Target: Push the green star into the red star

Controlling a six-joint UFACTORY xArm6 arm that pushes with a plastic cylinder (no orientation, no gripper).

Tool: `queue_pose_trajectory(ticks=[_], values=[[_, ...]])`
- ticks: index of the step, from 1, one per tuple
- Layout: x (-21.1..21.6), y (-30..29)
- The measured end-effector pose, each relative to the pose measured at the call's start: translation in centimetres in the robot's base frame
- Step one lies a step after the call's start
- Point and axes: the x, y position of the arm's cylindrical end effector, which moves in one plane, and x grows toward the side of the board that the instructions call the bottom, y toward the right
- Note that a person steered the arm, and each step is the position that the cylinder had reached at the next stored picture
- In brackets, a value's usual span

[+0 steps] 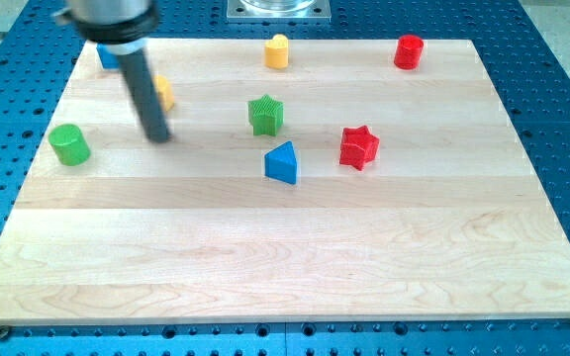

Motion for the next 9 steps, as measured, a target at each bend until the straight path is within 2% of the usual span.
queue_pose_trajectory(ticks=[1,2,3,4,5,6,7,8,9], values=[[0.0,10.2],[-0.1,15.9],[-0.5,7.4],[-5.2,11.4],[-5.1,18.2],[-2.9,26.9],[-7.0,23.7],[-5.6,18.8],[-2.1,21.0]])
